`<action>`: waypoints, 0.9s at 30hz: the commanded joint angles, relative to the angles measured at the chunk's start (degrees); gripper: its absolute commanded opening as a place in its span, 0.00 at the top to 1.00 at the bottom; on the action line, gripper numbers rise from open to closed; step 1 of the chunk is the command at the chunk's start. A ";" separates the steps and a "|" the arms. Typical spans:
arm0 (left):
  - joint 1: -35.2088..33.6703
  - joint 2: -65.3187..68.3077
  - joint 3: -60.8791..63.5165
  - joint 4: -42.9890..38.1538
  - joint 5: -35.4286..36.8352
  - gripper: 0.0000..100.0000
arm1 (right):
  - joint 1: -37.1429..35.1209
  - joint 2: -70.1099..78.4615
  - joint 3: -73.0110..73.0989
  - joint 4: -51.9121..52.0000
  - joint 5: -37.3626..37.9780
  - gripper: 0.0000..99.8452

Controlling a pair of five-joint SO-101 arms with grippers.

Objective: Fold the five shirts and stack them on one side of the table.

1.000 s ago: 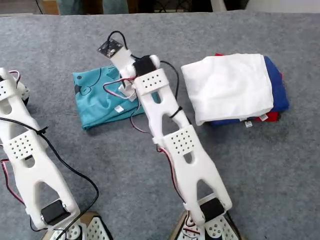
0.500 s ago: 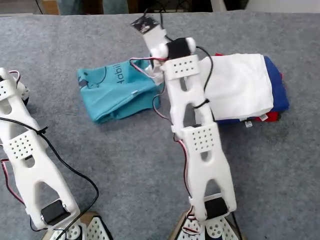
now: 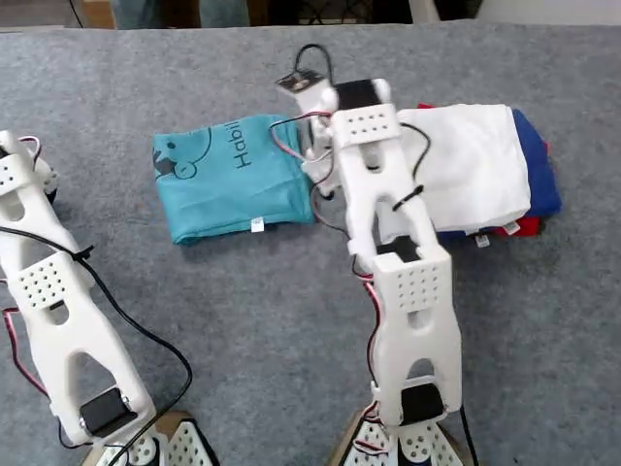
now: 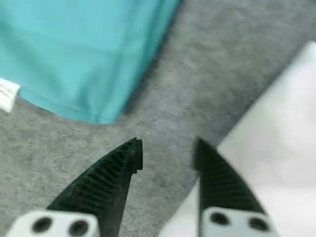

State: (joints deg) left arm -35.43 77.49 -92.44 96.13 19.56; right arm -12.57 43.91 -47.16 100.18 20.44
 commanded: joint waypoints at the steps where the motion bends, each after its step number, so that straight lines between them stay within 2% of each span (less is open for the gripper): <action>1: 5.93 -7.21 -3.21 2.81 -2.64 0.95 | 1.05 -4.88 -4.53 -0.18 0.35 0.68; 5: 15.60 -15.82 -3.12 4.48 -2.81 0.95 | 0.88 -5.32 -9.98 -0.09 0.00 0.71; 7: 19.91 -18.46 -3.12 3.60 -2.64 0.95 | 0.88 -5.32 -11.12 -0.09 -0.09 0.81; 9: 23.08 -18.73 -2.59 2.29 -2.64 0.95 | 0.88 -5.05 -11.21 0.00 -1.93 0.97; 13: 27.47 -13.27 2.07 -1.23 -2.55 0.95 | 0.70 -4.26 -10.68 -0.62 -5.98 0.97; 18: 27.82 -8.44 2.07 -1.49 -2.55 0.95 | -1.49 -1.10 -11.03 -1.32 -8.62 0.98; 27: 18.95 -1.32 2.07 -6.59 -2.46 0.95 | -4.75 3.38 -11.12 -5.63 -8.88 0.98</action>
State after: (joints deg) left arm -13.27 76.53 -89.71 91.47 17.01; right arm -16.35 47.69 -55.16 96.04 11.91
